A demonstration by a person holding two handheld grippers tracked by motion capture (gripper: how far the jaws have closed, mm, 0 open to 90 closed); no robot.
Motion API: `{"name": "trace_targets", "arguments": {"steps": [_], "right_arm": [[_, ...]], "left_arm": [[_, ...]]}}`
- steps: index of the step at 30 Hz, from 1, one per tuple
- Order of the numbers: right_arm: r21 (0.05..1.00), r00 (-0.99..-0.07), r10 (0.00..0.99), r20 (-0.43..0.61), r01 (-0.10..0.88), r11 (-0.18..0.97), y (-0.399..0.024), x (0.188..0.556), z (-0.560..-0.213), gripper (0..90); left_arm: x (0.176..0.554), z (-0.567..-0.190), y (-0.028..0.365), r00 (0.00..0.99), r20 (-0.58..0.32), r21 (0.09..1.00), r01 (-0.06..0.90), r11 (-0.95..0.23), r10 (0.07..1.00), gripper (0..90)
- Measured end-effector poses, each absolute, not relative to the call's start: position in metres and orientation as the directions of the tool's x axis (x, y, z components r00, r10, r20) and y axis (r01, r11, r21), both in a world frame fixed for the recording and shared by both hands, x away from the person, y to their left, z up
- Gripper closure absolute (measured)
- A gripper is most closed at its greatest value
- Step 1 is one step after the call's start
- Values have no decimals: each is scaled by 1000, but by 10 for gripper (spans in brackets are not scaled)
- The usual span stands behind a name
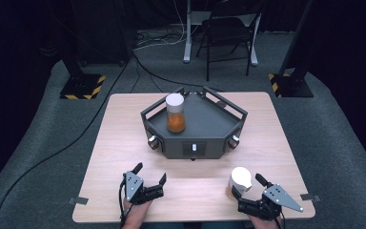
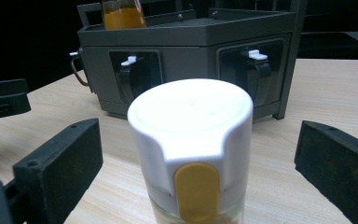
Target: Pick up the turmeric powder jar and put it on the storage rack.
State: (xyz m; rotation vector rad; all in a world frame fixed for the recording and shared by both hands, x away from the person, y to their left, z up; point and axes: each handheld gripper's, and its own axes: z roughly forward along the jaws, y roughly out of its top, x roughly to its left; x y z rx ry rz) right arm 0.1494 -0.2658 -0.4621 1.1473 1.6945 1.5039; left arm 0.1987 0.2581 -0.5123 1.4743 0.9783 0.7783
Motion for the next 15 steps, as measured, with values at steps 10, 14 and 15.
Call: {"name": "trace_targets", "arguments": {"steps": [10, 14, 15], "right_arm": [[973, -449, 888, 101, 230, 6, -255, 160, -462, 47], [971, -450, 889, 86, 236, 25, -255, 161, -462, 141], [972, -447, 891, 81, 235, 30, -254, 161, -462, 185]], "left_arm": [[199, -513, 259, 437, -61, 989, 146, -4, 897, 6], [199, -513, 259, 438, -63, 989, 145, -2, 897, 6], [199, -513, 260, 438, -62, 989, 145, -2, 897, 6]]}}
